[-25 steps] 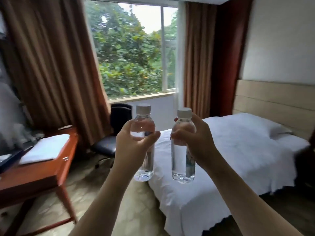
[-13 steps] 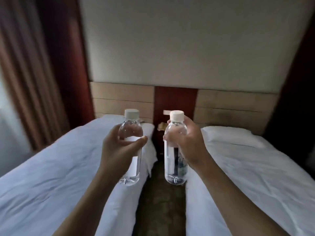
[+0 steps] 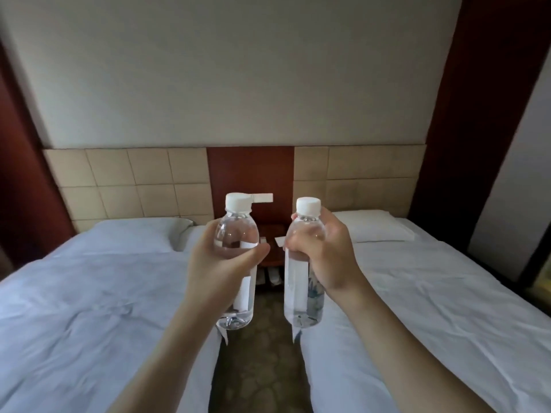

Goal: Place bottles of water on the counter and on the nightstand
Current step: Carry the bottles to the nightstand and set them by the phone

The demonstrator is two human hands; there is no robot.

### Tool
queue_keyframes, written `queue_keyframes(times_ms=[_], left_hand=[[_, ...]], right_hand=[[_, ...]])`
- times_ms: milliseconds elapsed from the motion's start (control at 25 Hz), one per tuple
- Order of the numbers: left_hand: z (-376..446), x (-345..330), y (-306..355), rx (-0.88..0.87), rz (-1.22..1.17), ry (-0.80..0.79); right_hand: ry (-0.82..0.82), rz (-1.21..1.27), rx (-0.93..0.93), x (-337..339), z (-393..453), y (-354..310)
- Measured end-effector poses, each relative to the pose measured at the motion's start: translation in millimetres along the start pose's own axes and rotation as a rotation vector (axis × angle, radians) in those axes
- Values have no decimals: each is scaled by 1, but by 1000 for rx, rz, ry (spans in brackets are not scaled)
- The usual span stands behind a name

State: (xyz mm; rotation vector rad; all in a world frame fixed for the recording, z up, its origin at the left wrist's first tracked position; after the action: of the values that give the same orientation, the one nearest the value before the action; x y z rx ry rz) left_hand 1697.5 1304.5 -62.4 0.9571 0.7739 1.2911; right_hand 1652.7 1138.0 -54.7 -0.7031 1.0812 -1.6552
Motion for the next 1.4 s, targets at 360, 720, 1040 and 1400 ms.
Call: queue_keyframes(times_ms=[360,720,1040,1400], left_hand=[[231,-4,-94,20,53,76],[478,-24,-254,55,-7,24],[700,-100,-364,85,-75,-107],[901,-211,-550,145,-26,-98]], right_hand=[[-107,47,18,-52,254,100],[-33,-20,-15,-91,484,259],[121,-91,-74,-64,684,367],[67,-173,-118,-19,903,582]])
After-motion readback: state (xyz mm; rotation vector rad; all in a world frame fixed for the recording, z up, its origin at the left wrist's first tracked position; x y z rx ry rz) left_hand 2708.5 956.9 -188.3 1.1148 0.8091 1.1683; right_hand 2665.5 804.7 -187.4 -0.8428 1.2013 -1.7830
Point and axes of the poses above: each hand's wrist, its own z-axis towards the middle knuckle, its own x-axis out of the back of the hand, y = z × x, the point moved 4 cm from there along z, towards the middle knuckle, and after that the axes turned 1 degree about x, right-handed, at the moved point
